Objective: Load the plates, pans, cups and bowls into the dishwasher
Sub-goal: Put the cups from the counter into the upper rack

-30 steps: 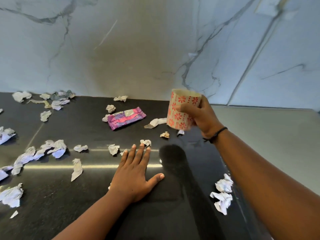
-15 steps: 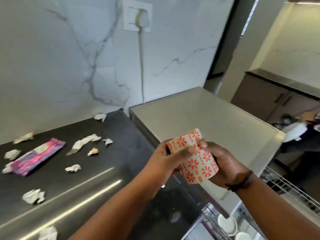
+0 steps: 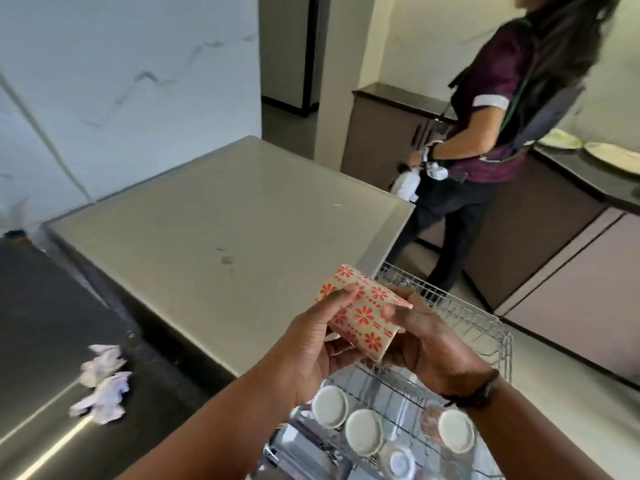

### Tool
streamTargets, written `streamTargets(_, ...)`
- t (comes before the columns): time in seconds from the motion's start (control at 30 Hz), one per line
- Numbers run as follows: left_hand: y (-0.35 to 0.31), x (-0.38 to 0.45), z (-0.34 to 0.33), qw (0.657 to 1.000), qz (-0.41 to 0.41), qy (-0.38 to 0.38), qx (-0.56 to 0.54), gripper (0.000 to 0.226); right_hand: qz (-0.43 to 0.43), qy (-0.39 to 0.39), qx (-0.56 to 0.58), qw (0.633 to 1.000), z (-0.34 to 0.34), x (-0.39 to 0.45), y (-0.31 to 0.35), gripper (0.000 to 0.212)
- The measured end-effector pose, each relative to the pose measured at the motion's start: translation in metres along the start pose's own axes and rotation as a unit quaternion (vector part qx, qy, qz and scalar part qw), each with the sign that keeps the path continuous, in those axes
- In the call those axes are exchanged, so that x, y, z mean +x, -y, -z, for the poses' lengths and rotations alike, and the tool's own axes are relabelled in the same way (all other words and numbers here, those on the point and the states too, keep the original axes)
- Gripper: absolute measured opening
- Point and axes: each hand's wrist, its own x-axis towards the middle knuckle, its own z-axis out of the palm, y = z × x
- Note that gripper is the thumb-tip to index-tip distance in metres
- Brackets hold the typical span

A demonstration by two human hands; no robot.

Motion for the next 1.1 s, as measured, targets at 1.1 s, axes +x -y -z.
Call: streamTargets(1.1, 0.042, 0.151, 0.005, 0.431, -0.170, -0.153, 0.873, 0.087, -0.191, -0.063, -0.650, 0.733, 0.186, 0.097, -0.185, 0.078)
